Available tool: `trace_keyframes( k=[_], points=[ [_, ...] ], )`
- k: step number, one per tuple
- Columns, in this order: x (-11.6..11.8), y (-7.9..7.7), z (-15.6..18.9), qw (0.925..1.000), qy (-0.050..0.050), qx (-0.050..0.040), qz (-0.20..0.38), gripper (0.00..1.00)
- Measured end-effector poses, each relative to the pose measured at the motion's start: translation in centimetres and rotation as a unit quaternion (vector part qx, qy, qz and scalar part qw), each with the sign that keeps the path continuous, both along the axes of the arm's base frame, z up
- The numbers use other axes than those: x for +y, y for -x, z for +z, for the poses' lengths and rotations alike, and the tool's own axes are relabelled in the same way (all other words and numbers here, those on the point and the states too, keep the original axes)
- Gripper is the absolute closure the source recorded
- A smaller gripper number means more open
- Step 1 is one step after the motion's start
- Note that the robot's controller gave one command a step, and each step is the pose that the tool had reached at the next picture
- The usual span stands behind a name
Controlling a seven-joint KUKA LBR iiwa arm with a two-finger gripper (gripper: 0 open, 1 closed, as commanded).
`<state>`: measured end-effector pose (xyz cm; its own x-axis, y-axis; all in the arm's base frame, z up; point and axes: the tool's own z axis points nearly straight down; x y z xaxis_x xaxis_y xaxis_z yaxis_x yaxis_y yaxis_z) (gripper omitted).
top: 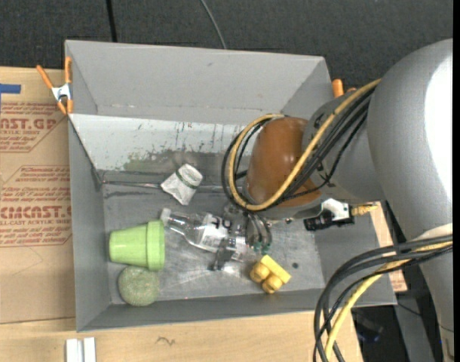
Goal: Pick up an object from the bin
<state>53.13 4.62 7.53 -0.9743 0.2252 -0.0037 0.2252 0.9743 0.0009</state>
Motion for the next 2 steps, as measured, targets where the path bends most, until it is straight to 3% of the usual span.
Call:
trace_keyframes(
  k=[2],
  points=[
    [0.0, 0.3, 3.0, 1.0000, 0.000, 0.0041, 0.000, 1.00]
  ],
)
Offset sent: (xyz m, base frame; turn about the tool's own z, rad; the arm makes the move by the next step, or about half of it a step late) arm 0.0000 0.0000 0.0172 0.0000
